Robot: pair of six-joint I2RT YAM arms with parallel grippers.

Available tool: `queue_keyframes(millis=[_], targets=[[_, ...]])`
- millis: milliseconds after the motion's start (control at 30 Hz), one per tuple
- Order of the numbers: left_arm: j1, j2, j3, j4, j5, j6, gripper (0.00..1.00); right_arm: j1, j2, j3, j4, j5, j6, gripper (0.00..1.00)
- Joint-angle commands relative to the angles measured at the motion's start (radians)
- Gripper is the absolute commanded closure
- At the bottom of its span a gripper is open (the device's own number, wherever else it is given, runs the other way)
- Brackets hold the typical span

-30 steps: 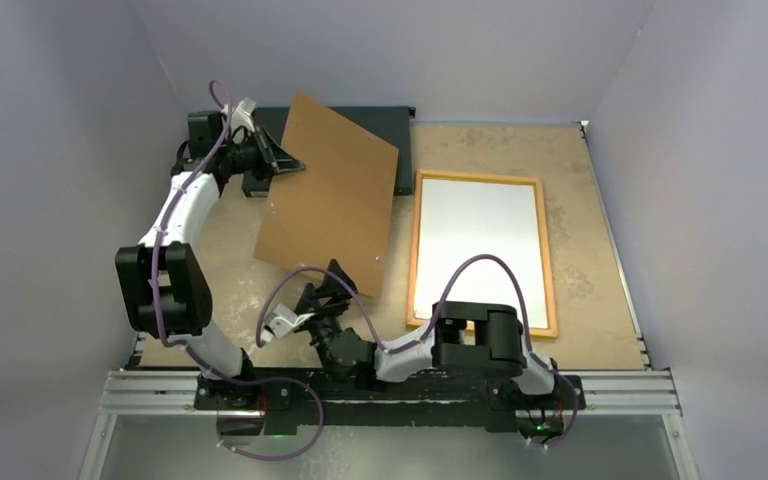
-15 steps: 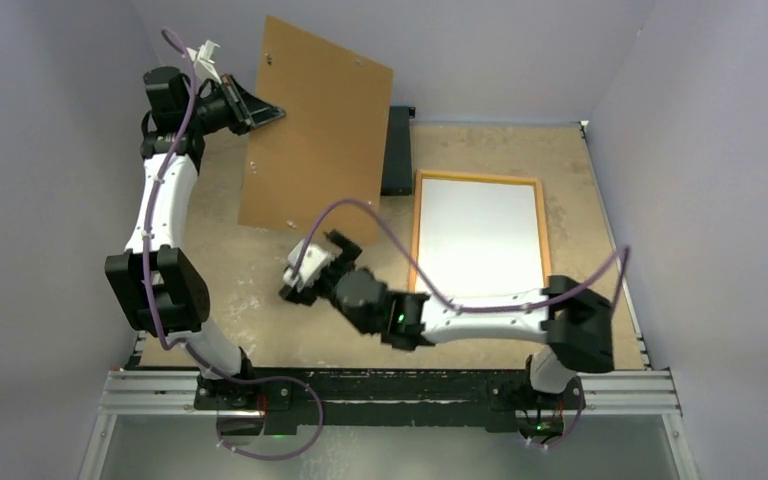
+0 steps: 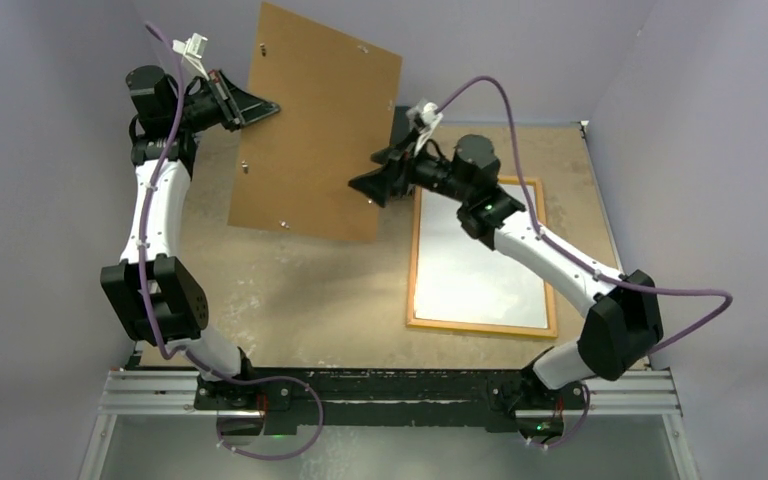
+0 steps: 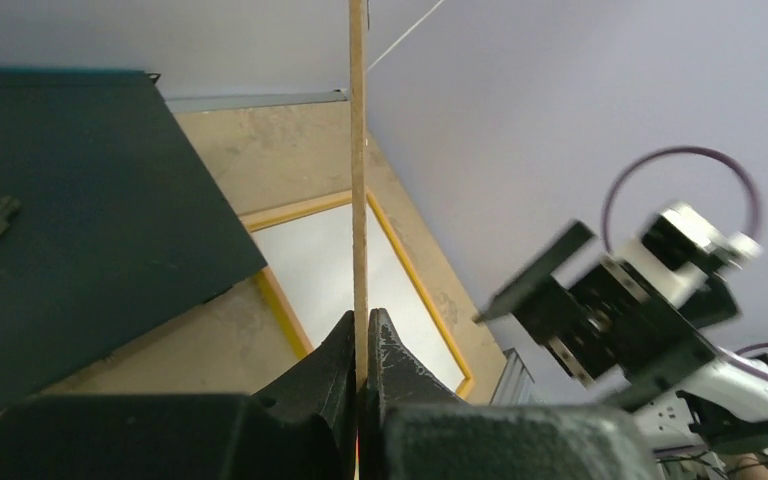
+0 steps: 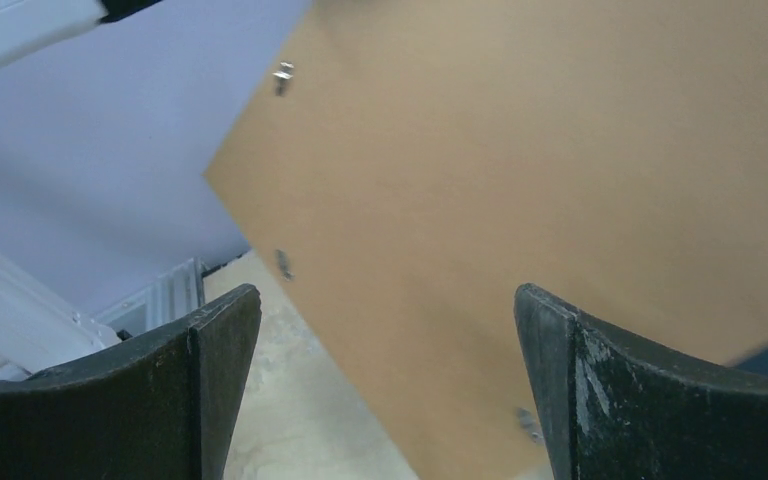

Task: Put the photo into the frame

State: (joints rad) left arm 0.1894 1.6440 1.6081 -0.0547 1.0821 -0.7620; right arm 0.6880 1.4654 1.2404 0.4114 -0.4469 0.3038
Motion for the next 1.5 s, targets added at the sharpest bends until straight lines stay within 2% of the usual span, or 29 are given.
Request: queue_keyframes(millis=[0, 67, 133, 233, 500, 633, 733, 900, 967, 1000, 1100, 1233, 1267, 1300, 1333, 1367, 1467], targets=[[0.002, -0.098, -0.015, 0.23, 0.086, -0.156, 1.0, -0.181, 0.02, -0.094, 0.207, -0.346, 0.303, 0.01], [0.001, -0.103, -0.037, 0.288, 0.099, -0.209, 1.0, -0.256, 0.011, -0.161, 0.329, -0.402, 0.405, 0.01], [0.001, -0.106, -0.056, 0.351, 0.102, -0.264, 1.0, -0.291, 0.01, -0.191, 0.355, -0.415, 0.427, 0.01], [-0.001, -0.105, -0.085, 0.436, 0.104, -0.335, 1.0, -0.308, 0.039, -0.189, 0.342, -0.419, 0.413, 0.01], [-0.005, -0.116, -0.146, 0.514, 0.108, -0.412, 1.0, -0.347, 0.132, -0.206, 0.524, -0.423, 0.52, 0.01], [-0.011, -0.113, -0.183, 0.651, 0.117, -0.531, 1.0, -0.354, 0.178, -0.181, 0.589, -0.417, 0.563, 0.01], [-0.013, -0.121, -0.193, 0.665, 0.122, -0.544, 1.0, -0.362, 0.195, -0.163, 0.617, -0.411, 0.585, 0.01], [-0.034, -0.125, -0.231, 0.654, 0.118, -0.523, 1.0, -0.364, 0.255, -0.142, 0.851, -0.428, 0.781, 0.07], [-0.043, -0.125, -0.249, 0.646, 0.112, -0.516, 1.0, -0.364, 0.279, -0.14, 0.98, -0.433, 0.891, 0.15], [-0.049, -0.126, -0.258, 0.649, 0.109, -0.515, 1.0, -0.364, 0.29, -0.136, 1.027, -0.433, 0.939, 0.23], [-0.065, -0.126, -0.274, 0.643, 0.088, -0.482, 1.0, -0.364, 0.297, -0.148, 1.109, -0.433, 1.026, 0.53], [-0.099, -0.101, -0.279, 0.59, 0.079, -0.435, 1.0, -0.373, 0.244, -0.21, 1.078, -0.432, 1.025, 0.91], [-0.106, -0.097, -0.274, 0.537, 0.075, -0.387, 0.91, -0.38, 0.223, -0.228, 1.047, -0.425, 1.015, 0.99], [-0.111, -0.093, -0.264, 0.452, 0.068, -0.329, 0.77, -0.39, 0.197, -0.246, 1.015, -0.414, 1.006, 1.0], [-0.115, -0.088, -0.247, 0.362, 0.06, -0.255, 0.58, -0.404, 0.156, -0.269, 0.979, -0.4, 0.996, 1.0], [-0.116, -0.085, -0.236, 0.273, 0.045, -0.173, 0.47, -0.419, 0.123, -0.291, 0.937, -0.389, 0.988, 1.0], [-0.117, -0.07, -0.214, -0.016, -0.01, 0.098, 0.25, -0.471, 0.015, -0.314, 0.684, -0.389, 0.925, 1.0]])
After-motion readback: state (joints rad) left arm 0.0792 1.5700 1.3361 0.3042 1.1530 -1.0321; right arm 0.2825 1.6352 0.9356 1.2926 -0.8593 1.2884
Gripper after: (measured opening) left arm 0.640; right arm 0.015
